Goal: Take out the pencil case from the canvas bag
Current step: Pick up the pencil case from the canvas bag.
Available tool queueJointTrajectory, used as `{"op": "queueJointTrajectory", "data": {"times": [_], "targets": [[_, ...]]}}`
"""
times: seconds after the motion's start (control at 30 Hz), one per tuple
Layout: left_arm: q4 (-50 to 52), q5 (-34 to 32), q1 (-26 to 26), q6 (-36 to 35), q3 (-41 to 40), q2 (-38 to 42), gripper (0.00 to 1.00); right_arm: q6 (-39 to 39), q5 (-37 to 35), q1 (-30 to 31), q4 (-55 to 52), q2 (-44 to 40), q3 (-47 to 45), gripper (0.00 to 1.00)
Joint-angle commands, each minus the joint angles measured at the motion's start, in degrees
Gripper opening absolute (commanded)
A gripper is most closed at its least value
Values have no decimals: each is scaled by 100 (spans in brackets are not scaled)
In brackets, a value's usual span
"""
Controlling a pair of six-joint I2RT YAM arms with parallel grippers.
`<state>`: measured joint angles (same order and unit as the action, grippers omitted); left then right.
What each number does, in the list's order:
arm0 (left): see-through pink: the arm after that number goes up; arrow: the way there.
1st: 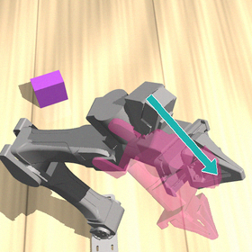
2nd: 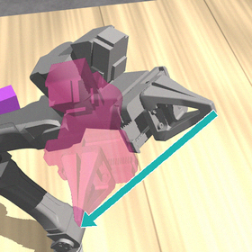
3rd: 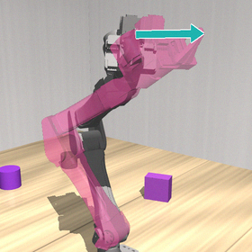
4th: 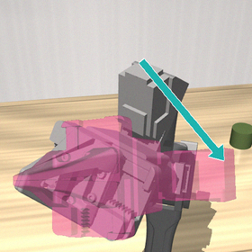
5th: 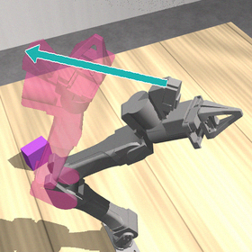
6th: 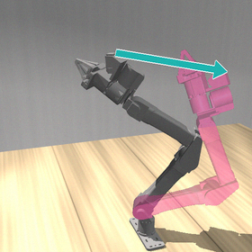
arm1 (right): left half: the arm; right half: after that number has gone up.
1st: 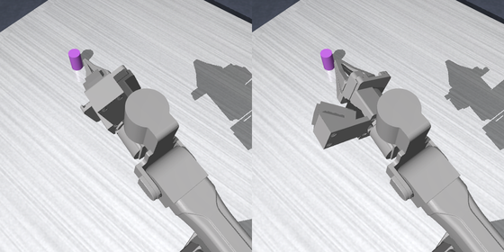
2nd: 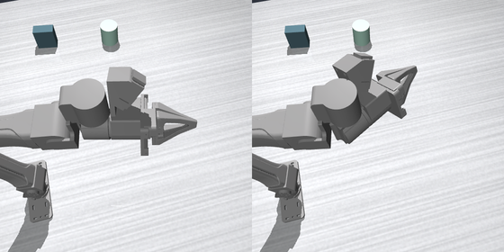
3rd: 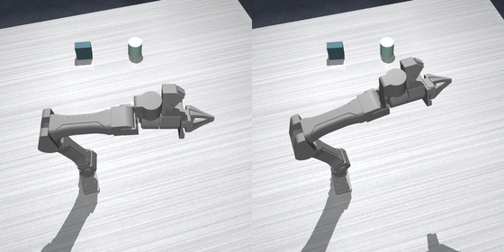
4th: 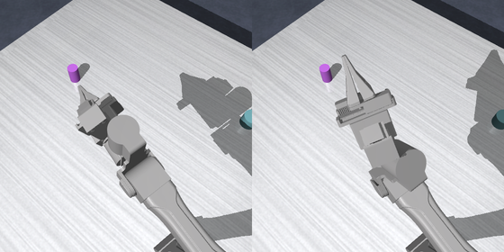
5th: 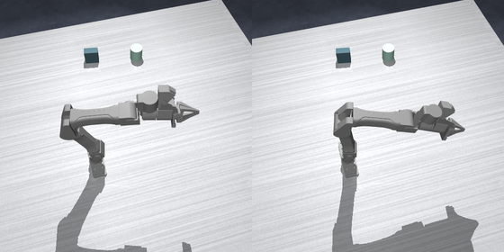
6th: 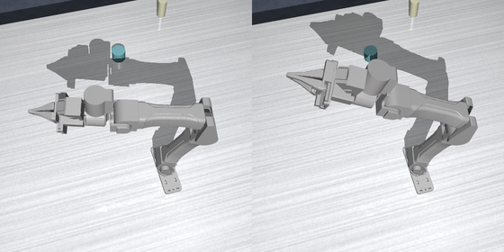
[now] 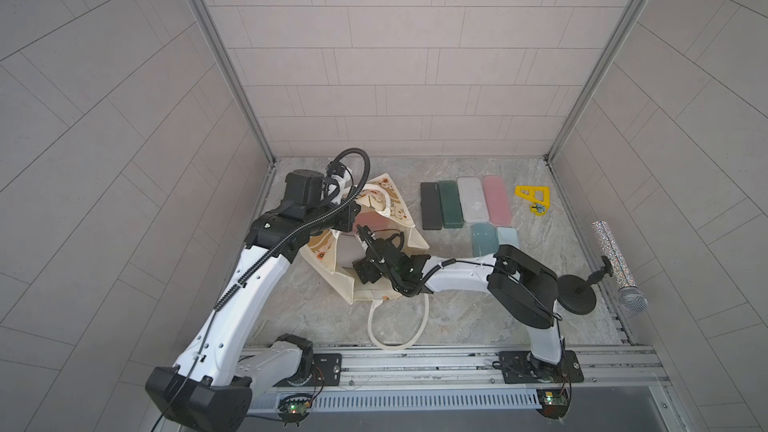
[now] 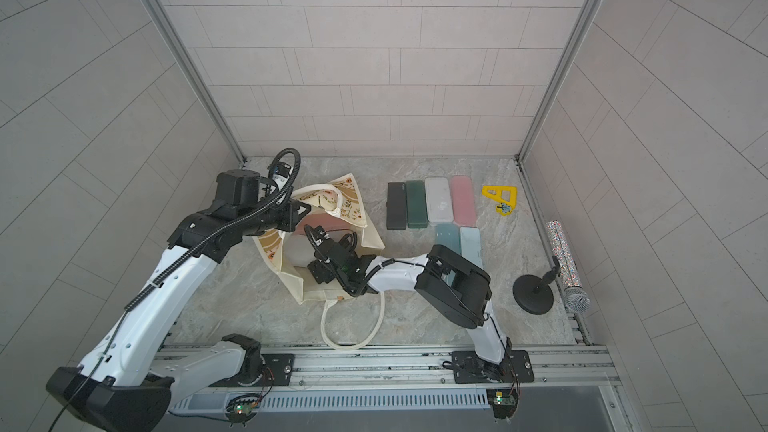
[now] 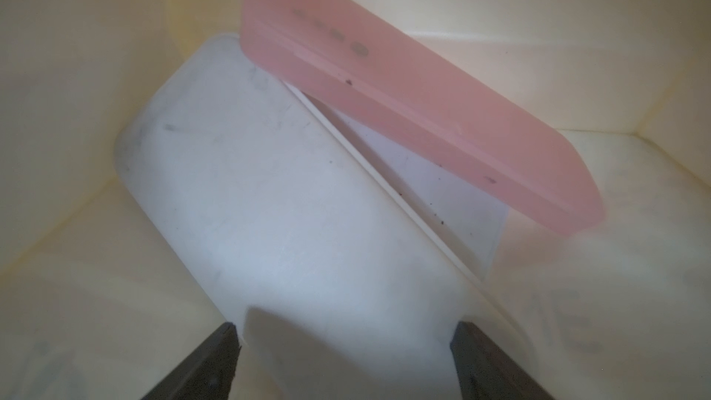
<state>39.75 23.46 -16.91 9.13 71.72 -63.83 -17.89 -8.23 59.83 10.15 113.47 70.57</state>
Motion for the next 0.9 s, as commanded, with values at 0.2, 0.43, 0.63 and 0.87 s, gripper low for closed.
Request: {"op": "queueJointTrajectory", "data": {"times": [0.2, 0.43, 0.63, 0.87], "targets": [[-222, 141, -16, -51, 242, 198, 0, 1799, 840, -38, -1652, -422, 71, 90], [-221, 155, -19, -40, 242, 214, 0, 2513, 633, -41, -2512, -165, 533, 94], [-204, 168, -23, -42, 242, 223, 0, 2841, 393, -68, -2878, 176, 854, 95], [-206, 178, -26, -51, 242, 213, 0, 2704, 718, -274, -3072, 395, 999, 92]]}}
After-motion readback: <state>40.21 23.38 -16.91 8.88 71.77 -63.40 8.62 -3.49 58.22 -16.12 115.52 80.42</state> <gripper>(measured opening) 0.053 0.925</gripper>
